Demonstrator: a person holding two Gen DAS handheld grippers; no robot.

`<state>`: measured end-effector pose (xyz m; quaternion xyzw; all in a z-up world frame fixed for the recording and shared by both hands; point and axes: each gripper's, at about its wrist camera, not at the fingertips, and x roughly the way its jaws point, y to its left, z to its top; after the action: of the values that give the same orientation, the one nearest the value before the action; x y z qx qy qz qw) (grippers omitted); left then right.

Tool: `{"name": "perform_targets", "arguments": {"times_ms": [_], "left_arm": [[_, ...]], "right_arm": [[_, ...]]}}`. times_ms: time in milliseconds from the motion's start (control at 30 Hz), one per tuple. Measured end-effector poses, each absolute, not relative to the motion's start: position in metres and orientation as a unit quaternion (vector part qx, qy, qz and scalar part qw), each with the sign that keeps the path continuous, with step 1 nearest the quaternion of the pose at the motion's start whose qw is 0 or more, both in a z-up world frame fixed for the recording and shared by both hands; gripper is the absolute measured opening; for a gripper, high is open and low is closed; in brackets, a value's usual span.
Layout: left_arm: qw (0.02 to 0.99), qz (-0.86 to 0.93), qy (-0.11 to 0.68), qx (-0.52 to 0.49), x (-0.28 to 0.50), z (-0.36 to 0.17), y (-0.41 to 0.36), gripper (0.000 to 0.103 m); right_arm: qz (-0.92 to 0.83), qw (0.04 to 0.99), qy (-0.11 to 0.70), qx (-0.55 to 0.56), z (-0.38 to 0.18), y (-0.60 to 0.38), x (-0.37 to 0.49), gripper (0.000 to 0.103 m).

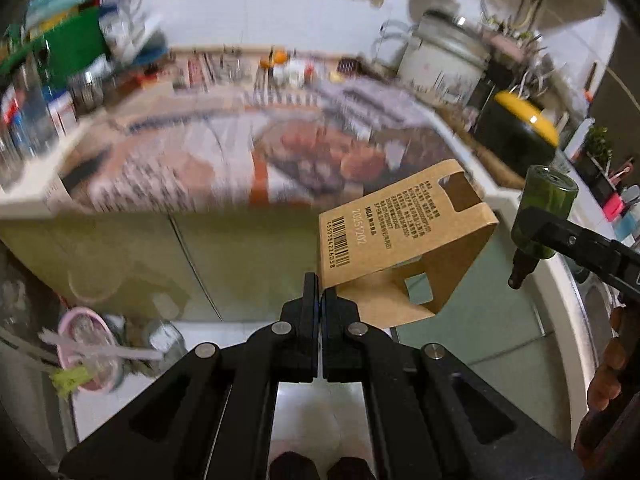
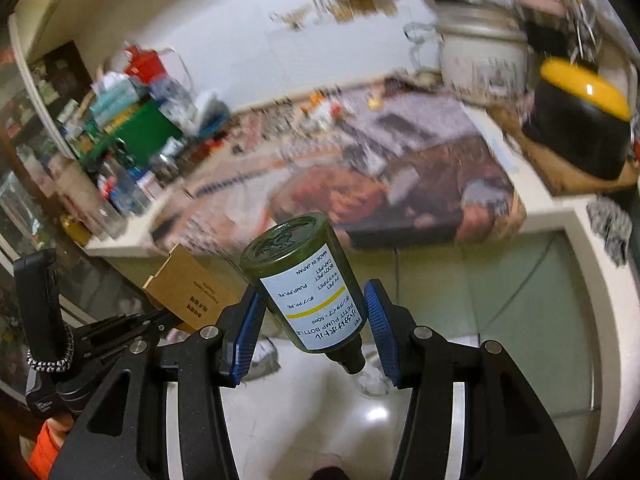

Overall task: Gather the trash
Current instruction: 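Carry the cardboard box and green bottle down over the floor bin, then open both tools over the bin, dropping the box and bottle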

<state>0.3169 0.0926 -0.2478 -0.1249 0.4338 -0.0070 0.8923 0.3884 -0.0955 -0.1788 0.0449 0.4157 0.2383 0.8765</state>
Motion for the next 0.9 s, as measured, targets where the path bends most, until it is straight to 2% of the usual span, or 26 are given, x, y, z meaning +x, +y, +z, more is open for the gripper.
{"name": "perform_targets", "arguments": {"times_ms": [167,367,800,900], "left_arm": [[0.871,0.004,0.47,-0.146,0.344,-0.34,0.073,0.0],[0.856,0.006,0.499,-0.138,0.37,-0.458,0.061,0.0],[0.829,-0.019,0.551,-0.099,0.389,-0.709,0.061,0.0],[0.822,-0.021,0.561,-0.092,0.39,-0.751,0.064,0.0]], "right_arm": [[0.224,0.856,0.464,0.044,-0.26,-0.114,0.414,0.047],[0.205,0.835,0.508,0.045,-0.382,-0.121,0.448,0.047],[0.214,0.815,0.537,0.032,-0.606,-0.097,0.456,0.047],[0.215,0.807,0.549,0.029,-0.648,-0.091,0.454,0.048]]}}
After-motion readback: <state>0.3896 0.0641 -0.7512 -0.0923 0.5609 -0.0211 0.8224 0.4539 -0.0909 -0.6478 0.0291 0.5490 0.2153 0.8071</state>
